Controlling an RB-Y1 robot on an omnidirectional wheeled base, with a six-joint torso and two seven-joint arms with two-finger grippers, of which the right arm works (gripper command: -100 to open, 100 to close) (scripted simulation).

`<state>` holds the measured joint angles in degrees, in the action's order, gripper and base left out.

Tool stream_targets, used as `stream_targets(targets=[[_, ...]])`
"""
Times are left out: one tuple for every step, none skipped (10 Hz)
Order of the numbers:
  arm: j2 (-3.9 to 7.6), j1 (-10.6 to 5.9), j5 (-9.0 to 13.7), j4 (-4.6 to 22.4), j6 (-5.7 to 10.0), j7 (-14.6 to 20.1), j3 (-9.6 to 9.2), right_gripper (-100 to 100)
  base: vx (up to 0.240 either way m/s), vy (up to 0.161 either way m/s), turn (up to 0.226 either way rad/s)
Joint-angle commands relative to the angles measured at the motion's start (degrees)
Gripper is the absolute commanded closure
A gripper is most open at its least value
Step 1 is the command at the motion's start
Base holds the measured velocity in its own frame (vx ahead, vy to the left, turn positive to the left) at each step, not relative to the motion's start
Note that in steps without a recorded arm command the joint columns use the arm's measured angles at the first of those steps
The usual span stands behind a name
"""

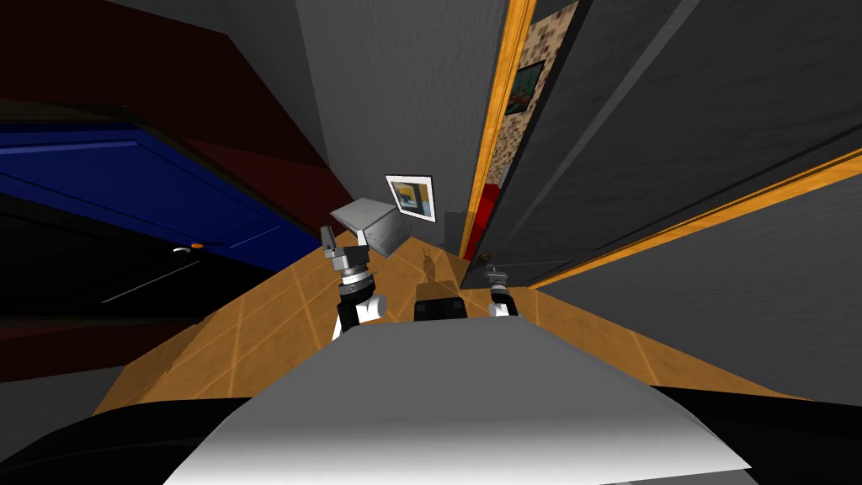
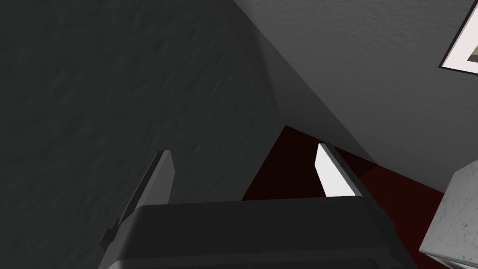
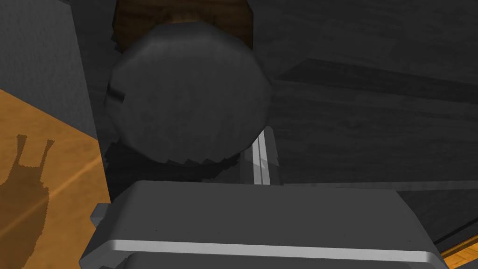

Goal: Pull the door open

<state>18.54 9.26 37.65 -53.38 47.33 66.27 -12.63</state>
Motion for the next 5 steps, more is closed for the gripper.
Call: stream_targets(targets=[[-0.99, -0.18, -0.6, -1.6, 0.74, -0.2, -1.11, -100, -0.005, 0.002, -0.031], [-0.95, -0.08, 0.2, -1.8, 0.76, 1.8, -1.59, -100, -0.033, -0.011, 0.055], [-0.91, 0.02, 0.9, -1.9, 0.77, 3.6, -2.03, -100, -0.056, -0.034, 0.104], [-0.91, 0.02, 0.9, -1.9, 0.77, 3.6, -2.03, -100, -0.063, -0.032, 0.031], [-0.91, 0.02, 0.9, -1.9, 0.77, 3.6, -2.03, -100, -0.036, -0.012, 0.002]])
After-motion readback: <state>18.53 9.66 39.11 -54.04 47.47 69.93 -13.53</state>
